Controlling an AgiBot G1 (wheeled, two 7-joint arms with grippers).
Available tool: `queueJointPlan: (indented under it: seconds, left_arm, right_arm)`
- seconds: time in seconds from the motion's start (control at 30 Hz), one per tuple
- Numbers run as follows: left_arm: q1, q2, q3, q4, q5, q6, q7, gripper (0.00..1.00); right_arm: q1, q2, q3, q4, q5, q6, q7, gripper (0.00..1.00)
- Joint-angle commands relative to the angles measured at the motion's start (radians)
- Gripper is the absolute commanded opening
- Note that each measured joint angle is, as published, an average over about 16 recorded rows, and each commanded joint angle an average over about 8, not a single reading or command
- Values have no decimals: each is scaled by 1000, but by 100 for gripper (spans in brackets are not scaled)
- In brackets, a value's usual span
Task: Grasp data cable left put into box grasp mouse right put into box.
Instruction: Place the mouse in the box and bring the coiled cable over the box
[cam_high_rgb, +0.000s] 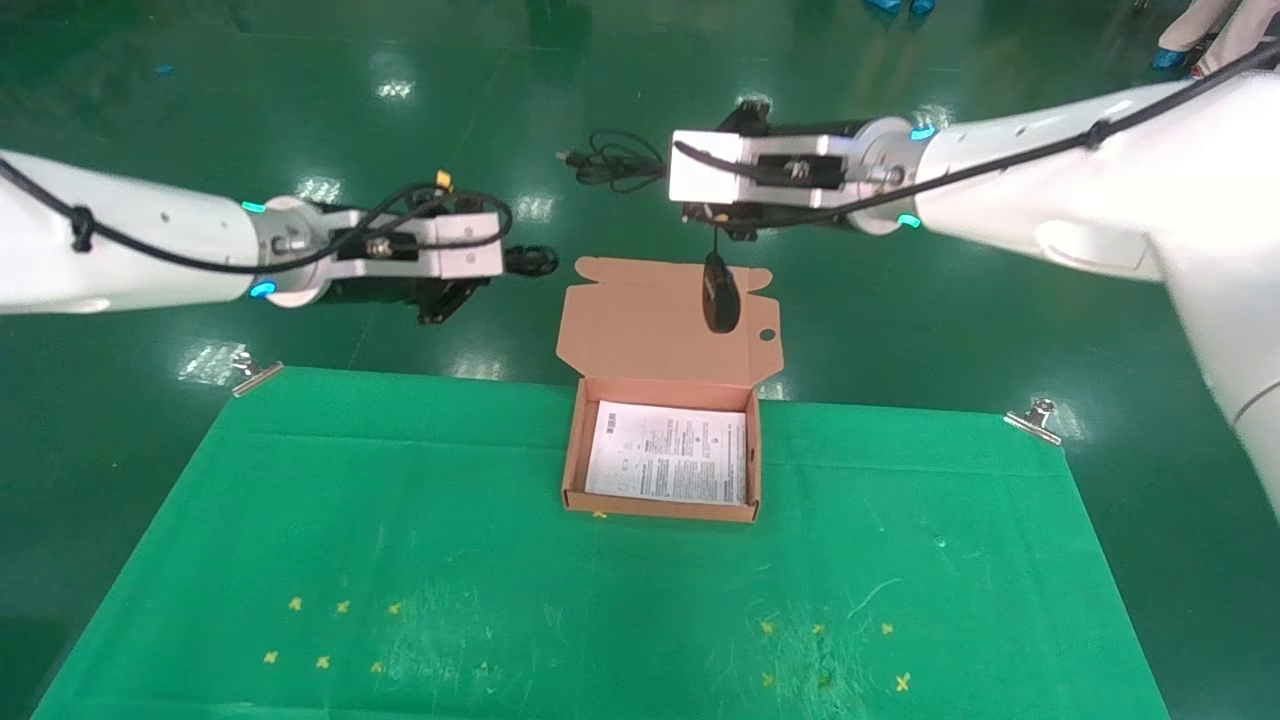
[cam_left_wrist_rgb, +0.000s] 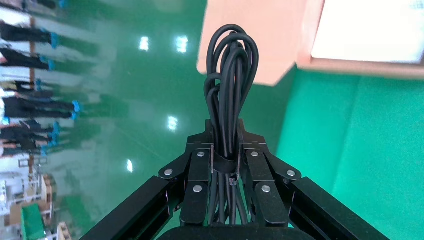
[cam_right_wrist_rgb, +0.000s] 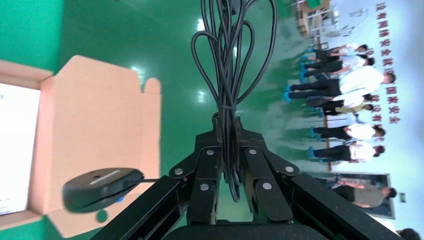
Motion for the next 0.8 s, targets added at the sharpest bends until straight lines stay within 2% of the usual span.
queueJointPlan:
  seconds: [0.03,0.4,0.8]
  left_arm:
    - [9,-9,3,-16,11,7,-20,0]
    - [41,-59,22,-108,109,48,-152,0]
    - [69,-105,32,-213,176,112,-268,0]
  right_arm:
    - [-6,-6,-1,-11,4,4,-7,0]
    - [-37,-26,-43,-42,57,29,-43,0]
    - [-79,-34,-158,-54,161,74,-61,0]
